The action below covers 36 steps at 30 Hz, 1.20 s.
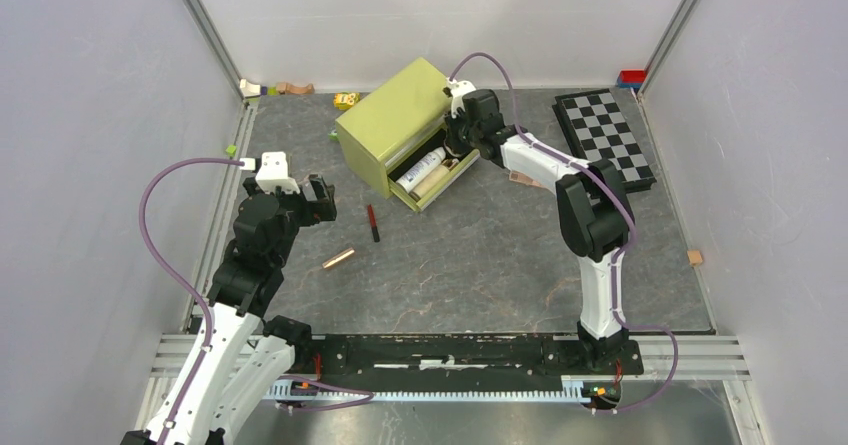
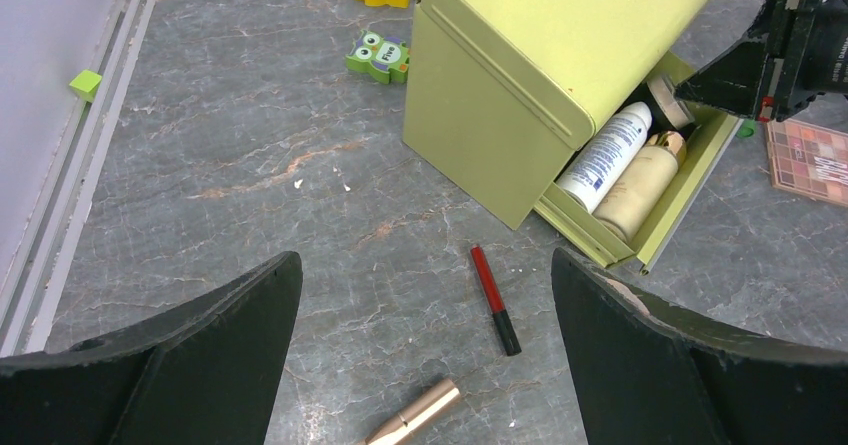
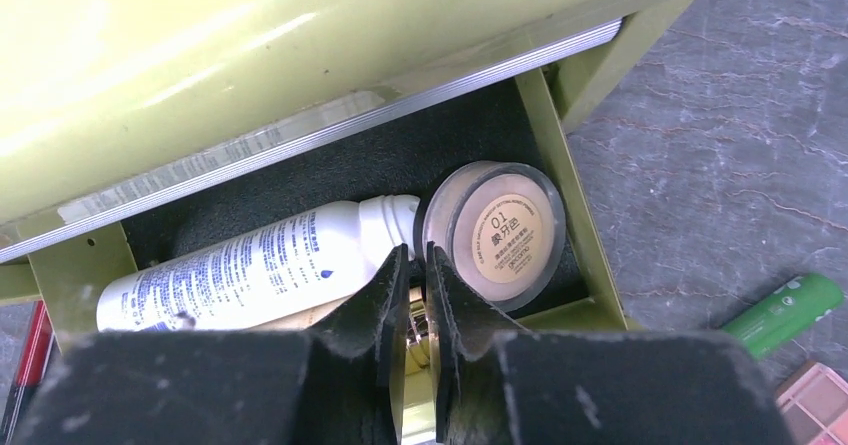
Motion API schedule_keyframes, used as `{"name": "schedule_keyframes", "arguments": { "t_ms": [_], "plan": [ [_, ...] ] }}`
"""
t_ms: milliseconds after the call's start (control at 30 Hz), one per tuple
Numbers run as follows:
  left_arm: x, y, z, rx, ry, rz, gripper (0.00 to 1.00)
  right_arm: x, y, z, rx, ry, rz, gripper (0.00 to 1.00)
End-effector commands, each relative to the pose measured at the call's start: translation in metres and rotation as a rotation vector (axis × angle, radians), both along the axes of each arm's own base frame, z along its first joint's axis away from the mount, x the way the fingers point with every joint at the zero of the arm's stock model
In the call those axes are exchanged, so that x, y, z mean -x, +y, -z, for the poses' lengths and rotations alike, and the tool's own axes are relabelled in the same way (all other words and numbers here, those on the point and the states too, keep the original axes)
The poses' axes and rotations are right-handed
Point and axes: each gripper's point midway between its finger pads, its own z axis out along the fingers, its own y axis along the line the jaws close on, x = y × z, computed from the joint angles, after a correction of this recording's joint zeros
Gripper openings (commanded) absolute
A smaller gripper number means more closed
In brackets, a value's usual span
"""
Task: Organize the makeup
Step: Place the makeup in the drawer.
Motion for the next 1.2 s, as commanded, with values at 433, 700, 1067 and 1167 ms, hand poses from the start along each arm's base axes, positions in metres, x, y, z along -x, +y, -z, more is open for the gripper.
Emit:
{"name": "schedule_keyframes", "arguments": {
  "t_ms": [433,700,1067,1167],
  "plan": [
    [-0.004,0.001,-0.010,-0.027,-0.047,0.009,1.00,-0.021,0.000,0.023,0.026,0.013,0.068,0.17],
    [-0.005,0.000,-0.010,-0.027,-0.045,0.013,1.00,-0.011,0.023,0.025,-0.042,0.012,-0.067,0.21],
    [-0.005,-0.001,-0.009,-0.026,-0.042,0.017,1.00,0.005,0.060,0.029,-0.110,0.037,-0.241,0.21],
    [-0.005,0.000,-0.009,-0.026,-0.042,0.015,1.00,0.010,0.067,0.031,-0.121,0.047,-0.271,0.21]
  ]
}}
